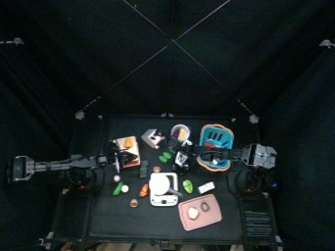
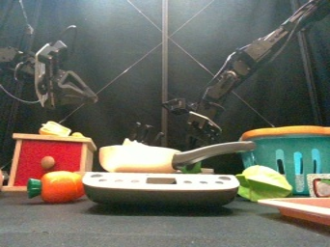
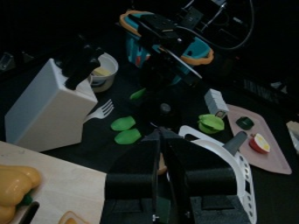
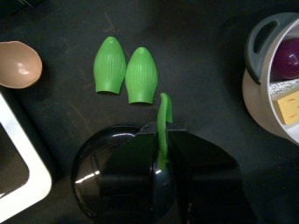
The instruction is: Place corn husk on plate
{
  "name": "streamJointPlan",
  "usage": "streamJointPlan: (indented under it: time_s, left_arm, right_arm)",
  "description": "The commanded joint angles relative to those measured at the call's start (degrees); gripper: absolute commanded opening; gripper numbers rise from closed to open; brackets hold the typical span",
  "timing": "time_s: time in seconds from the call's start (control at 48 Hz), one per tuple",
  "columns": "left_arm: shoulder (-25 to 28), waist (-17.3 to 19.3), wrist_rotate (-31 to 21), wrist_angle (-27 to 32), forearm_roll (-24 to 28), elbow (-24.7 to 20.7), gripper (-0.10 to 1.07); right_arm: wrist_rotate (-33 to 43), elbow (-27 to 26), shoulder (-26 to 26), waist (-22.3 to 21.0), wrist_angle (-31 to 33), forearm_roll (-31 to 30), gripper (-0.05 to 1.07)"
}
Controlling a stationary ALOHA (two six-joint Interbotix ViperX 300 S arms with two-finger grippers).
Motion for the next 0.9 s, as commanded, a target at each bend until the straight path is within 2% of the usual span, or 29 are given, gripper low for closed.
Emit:
streamJointPlan:
  time_s: [0.0,0.188,0.396,0.604,0.875]
  left_arm:
    - [-0.4,-0.1,0.2,-0.3,0.1,-0.4,0.50]
    - [-0.6,-0.2,0.3,-0.2,0.1,-0.2,0.50]
    - [-0.6,-0.2,0.3,-0.2,0.5,-0.2,0.49]
    - [-0.6,-1.3,0.4,-0.3,2.7,-0.2,0.49]
    - [-0.6,-2.4,0.3,-0.4,6.9,-0.4,0.49]
  right_arm:
    - [0.0,-0.6,-2.7,-0.2,-0.1,1.0,0.51]
    - [0.0,-0.5,-5.9,0.2,1.0,4.1,0.51]
    - [0.1,0.4,-11.7,0.8,1.5,7.8,0.51]
    - [0.0,5.7,-18.2,1.1,1.8,11.5,0.52]
    - [0.0,13.1,-27.2,0.5,0.4,11.8,0.51]
